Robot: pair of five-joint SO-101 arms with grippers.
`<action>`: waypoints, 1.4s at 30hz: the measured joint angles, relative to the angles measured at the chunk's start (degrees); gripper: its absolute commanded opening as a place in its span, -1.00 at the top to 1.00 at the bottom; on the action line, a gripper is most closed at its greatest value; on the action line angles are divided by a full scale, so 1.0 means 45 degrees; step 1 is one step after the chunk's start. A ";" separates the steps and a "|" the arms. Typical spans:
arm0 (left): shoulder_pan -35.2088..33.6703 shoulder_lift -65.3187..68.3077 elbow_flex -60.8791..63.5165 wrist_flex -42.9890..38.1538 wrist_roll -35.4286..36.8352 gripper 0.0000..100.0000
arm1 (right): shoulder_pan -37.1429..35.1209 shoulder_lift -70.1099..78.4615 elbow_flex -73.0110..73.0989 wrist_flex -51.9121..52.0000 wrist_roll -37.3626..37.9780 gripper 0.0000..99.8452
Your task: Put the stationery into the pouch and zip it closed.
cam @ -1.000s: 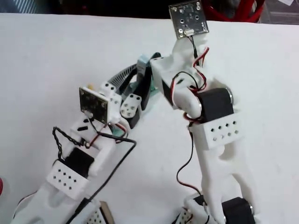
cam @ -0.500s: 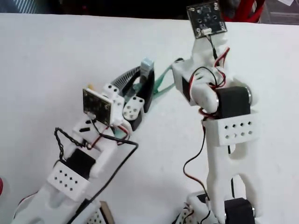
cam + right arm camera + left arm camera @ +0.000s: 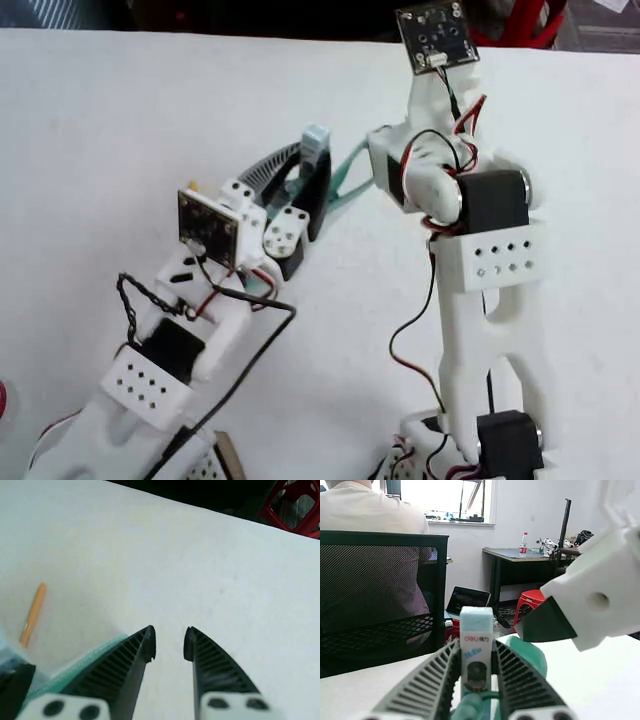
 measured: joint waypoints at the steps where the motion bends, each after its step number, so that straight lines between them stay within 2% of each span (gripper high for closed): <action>1: 0.0000 0.0000 0.0000 0.0000 0.0000 0.90 | 0.0000 0.0000 -0.0137 0.0215 0.0000 0.80; 13: 0.0000 0.0000 0.0000 0.0000 0.0000 0.90 | -0.0449 -0.0293 -0.0586 0.1485 0.0039 0.80; 18: 0.0000 0.0000 0.0000 0.0000 0.0000 0.90 | -0.0449 -0.0195 -0.0586 0.1485 0.0039 0.97; 30: -0.0059 -0.0117 0.0000 0.0000 0.0000 0.90 | -0.0391 -0.0176 -0.0567 0.1270 0.0000 0.96; 37: -0.0156 -0.2403 0.0078 0.0313 -0.0059 0.90 | -0.0840 -0.0176 -0.0547 0.0586 -0.1172 0.96; 42: 0.0586 -0.5177 0.0078 0.1661 -0.0059 0.89 | -0.1289 0.0117 -0.0586 0.0391 -0.1289 0.96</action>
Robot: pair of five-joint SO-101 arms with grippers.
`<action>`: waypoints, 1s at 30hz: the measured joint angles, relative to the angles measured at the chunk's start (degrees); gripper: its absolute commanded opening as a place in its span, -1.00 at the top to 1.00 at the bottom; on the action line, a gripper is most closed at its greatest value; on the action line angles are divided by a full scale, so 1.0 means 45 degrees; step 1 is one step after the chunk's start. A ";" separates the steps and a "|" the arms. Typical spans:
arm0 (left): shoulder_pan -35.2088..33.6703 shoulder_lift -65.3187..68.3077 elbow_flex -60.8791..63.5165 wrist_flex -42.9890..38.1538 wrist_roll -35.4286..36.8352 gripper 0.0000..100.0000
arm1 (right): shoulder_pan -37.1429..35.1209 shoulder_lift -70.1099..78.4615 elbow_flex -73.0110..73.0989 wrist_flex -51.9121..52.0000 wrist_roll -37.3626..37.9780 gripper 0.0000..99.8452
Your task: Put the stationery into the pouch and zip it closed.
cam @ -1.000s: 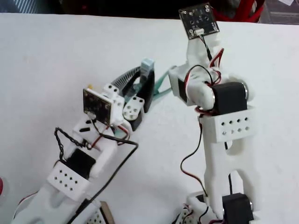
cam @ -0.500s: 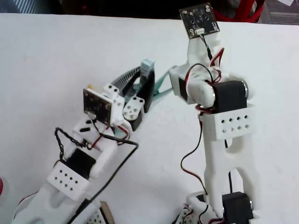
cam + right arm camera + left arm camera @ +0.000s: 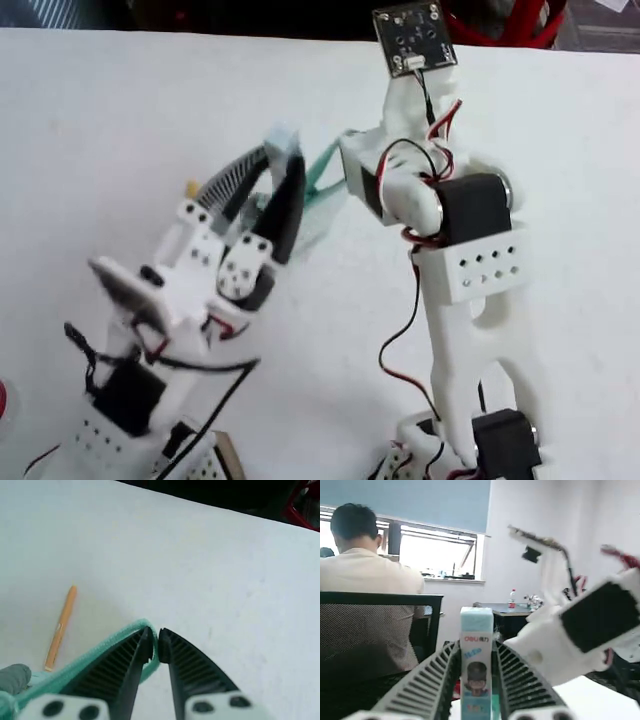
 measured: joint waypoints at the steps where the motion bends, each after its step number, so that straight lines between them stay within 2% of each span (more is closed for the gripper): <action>1: 0.0352 -0.0332 0.0000 0.0274 0.0000 0.89 | 0.0000 0.0137 -0.0020 -0.0078 0.0000 0.96; 4: 0.1114 -0.0703 0.0137 0.0547 -0.0078 0.89 | 0.0000 0.0469 -0.0059 -0.0176 -0.0156 0.96; 7: 0.1172 -0.0762 0.0469 0.0508 -0.0078 0.89 | 0.0000 0.0840 -0.0195 -0.0176 -0.0410 0.96; 11: 0.1172 -0.0508 0.1153 -0.0606 -0.0488 0.89 | 0.0000 0.0899 -0.0117 -0.0176 -0.0449 0.96; 16: 0.0664 0.1700 0.1074 -0.2618 -0.0586 0.89 | -0.0020 0.1055 -0.0059 -0.0176 -0.0449 0.96; 21: 0.0215 0.4063 0.0098 -0.2911 -0.0371 0.89 | 0.0137 0.1094 -0.0059 -0.0313 -0.0449 0.96; 30: -0.0215 0.4513 -0.0039 -0.3106 -0.0332 0.89 | 0.0254 0.1094 -0.0059 -0.0293 -0.0449 0.96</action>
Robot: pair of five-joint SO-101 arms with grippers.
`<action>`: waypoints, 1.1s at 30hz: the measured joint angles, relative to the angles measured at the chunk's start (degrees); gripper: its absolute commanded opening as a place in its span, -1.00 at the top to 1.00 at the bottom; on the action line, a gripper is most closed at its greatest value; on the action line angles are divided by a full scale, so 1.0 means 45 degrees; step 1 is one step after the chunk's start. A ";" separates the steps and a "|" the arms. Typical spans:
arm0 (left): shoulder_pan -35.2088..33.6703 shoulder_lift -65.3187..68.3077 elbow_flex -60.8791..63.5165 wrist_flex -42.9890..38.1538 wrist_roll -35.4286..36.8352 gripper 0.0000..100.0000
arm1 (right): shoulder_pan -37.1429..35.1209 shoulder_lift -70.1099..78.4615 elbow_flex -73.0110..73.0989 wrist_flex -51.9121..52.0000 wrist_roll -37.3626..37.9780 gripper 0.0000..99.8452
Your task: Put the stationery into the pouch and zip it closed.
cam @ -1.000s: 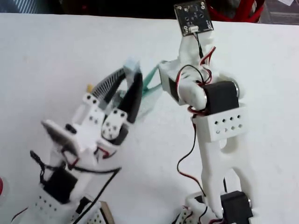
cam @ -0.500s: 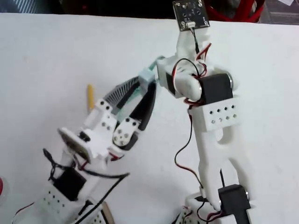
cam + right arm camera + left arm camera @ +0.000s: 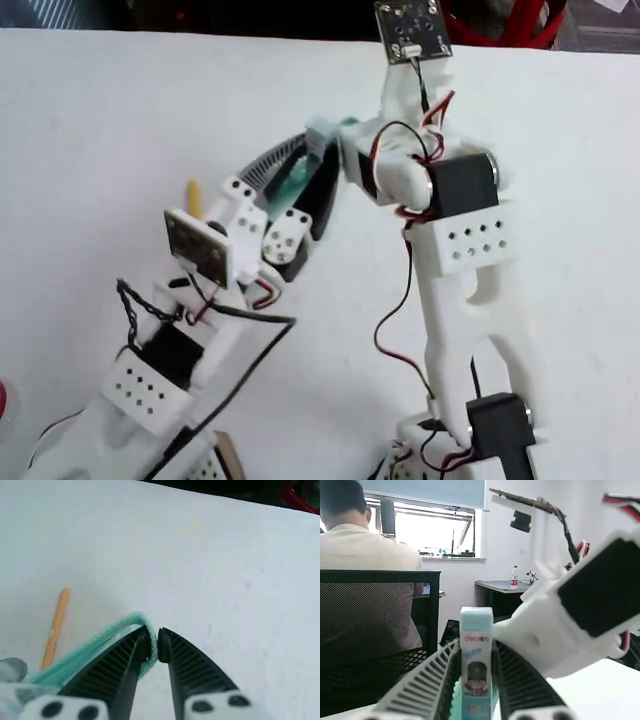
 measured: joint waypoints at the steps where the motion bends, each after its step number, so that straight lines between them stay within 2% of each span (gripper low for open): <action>1: -0.0117 0.0000 0.0000 0.0000 0.0020 0.89 | 0.0000 0.0000 0.0000 0.0000 0.0000 0.96; 33: -0.0801 -0.0039 0.0684 -0.0215 0.0000 0.89 | -0.0020 -0.0547 0.0098 -0.0078 0.0000 0.96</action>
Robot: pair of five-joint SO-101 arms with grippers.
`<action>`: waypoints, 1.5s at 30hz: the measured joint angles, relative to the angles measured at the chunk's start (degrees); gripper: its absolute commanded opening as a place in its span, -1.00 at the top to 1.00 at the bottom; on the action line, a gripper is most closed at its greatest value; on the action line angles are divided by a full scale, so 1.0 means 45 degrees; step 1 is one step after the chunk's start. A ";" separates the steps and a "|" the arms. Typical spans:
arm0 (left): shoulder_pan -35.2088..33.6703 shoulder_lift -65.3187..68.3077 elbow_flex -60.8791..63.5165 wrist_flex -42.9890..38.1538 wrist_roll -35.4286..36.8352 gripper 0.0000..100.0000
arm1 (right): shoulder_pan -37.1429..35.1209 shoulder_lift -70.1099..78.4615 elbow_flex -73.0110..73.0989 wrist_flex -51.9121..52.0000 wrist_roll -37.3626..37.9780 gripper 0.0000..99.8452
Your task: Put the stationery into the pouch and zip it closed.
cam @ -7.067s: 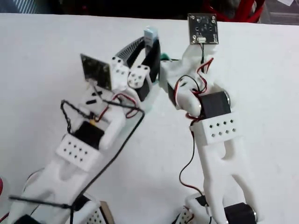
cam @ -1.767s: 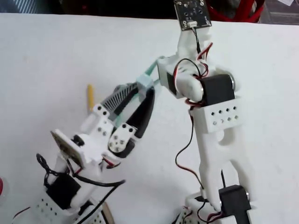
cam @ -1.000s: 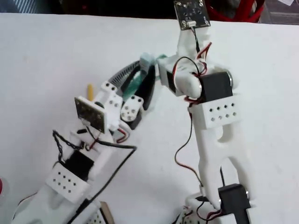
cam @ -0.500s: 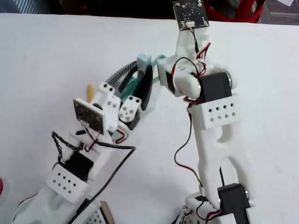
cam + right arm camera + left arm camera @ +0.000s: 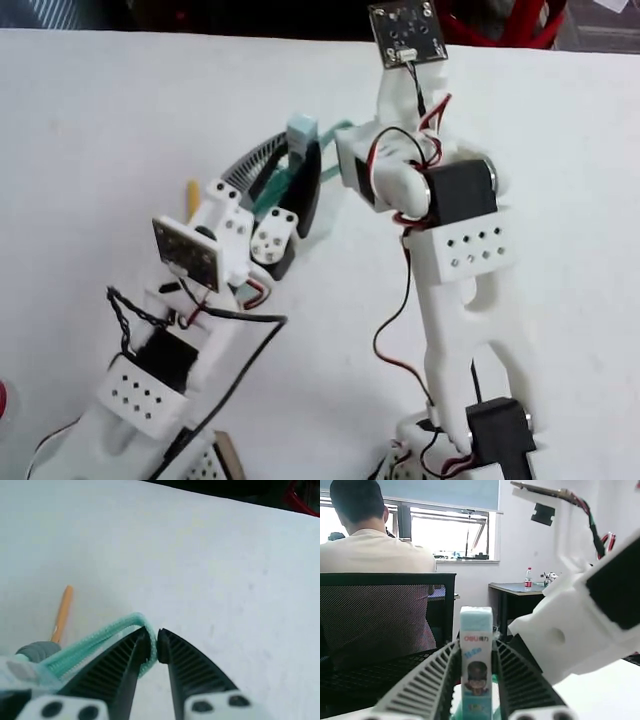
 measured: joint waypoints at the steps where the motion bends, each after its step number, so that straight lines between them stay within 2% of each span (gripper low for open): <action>1: 0.0000 0.0000 0.0000 0.0000 0.0000 0.87 | 0.0000 0.0000 0.0000 0.0000 0.0000 0.96; 4: 0.0000 0.0000 0.0000 0.0000 0.0000 0.76 | 0.0000 0.0000 0.0000 0.0000 0.0000 0.96; 7: 0.0156 0.0000 0.0059 0.0059 0.0000 0.72 | 0.0000 0.0000 0.0000 0.0000 0.0020 0.96; 13: 0.0781 0.0000 0.0234 0.0899 -0.0059 0.72 | 0.0098 0.0000 0.0000 0.0000 0.0020 0.96; 38: 0.1035 0.0000 0.0020 0.1016 -0.0059 0.74 | 0.0098 0.0000 0.0020 -0.0332 -0.0020 0.96; 45: 0.1231 0.0000 -0.0274 0.2168 -0.0059 0.75 | 0.0039 0.0020 0.0039 -0.0938 -0.0020 0.96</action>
